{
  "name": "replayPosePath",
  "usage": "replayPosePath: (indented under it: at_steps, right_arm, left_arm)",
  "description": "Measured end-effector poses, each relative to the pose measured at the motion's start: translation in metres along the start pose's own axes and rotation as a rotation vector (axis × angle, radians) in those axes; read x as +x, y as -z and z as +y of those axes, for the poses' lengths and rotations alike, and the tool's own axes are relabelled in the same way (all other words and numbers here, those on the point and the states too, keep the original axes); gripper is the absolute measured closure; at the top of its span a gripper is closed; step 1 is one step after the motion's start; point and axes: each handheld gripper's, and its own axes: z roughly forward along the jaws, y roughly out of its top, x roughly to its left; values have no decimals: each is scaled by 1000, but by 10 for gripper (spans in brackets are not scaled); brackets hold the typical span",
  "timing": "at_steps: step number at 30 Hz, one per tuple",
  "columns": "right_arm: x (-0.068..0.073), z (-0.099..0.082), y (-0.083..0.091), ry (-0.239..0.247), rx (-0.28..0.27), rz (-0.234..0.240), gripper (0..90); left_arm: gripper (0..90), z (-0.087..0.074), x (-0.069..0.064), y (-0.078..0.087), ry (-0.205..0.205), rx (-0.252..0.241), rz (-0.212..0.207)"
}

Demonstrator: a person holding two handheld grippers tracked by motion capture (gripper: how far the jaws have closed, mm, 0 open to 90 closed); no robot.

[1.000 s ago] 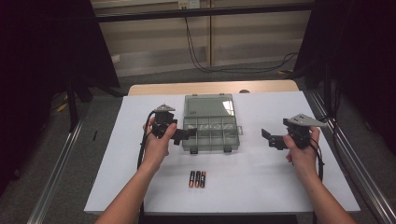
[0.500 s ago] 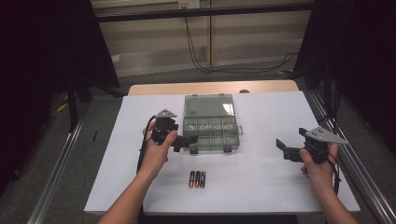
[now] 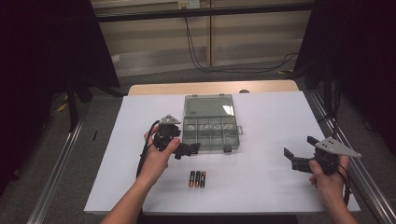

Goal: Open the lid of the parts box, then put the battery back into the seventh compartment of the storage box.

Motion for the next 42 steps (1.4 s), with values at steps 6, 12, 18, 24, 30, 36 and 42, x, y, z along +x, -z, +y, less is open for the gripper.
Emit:
replayPosePath:
  at_steps: [6,12,18,24,30,36,42]
  right_arm:
    - [-4,-7,8,-4,4,-5,12]
    - [-7,-8,12,-13,-19,13,13]
    - [-8,-9,12,-15,-17,12,13]
    - [-7,-10,11,-5,-20,15,14]
    - [-6,-12,12,19,-21,20,14]
    - [-7,-15,14,15,-15,12,14]
    - [-7,-15,15,13,-18,14,14]
  left_arm:
    - [8,-2,-6,1,-17,23,-1]
    - [9,-2,-11,1,-36,47,-8]
    - [10,-4,-14,1,-26,42,-15]
    - [10,-10,-15,3,-27,66,-24]
    - [10,-17,-18,4,-34,92,-32]
    - [22,-23,-22,5,-33,112,-28]
    - [53,-31,-26,10,-37,136,-21]
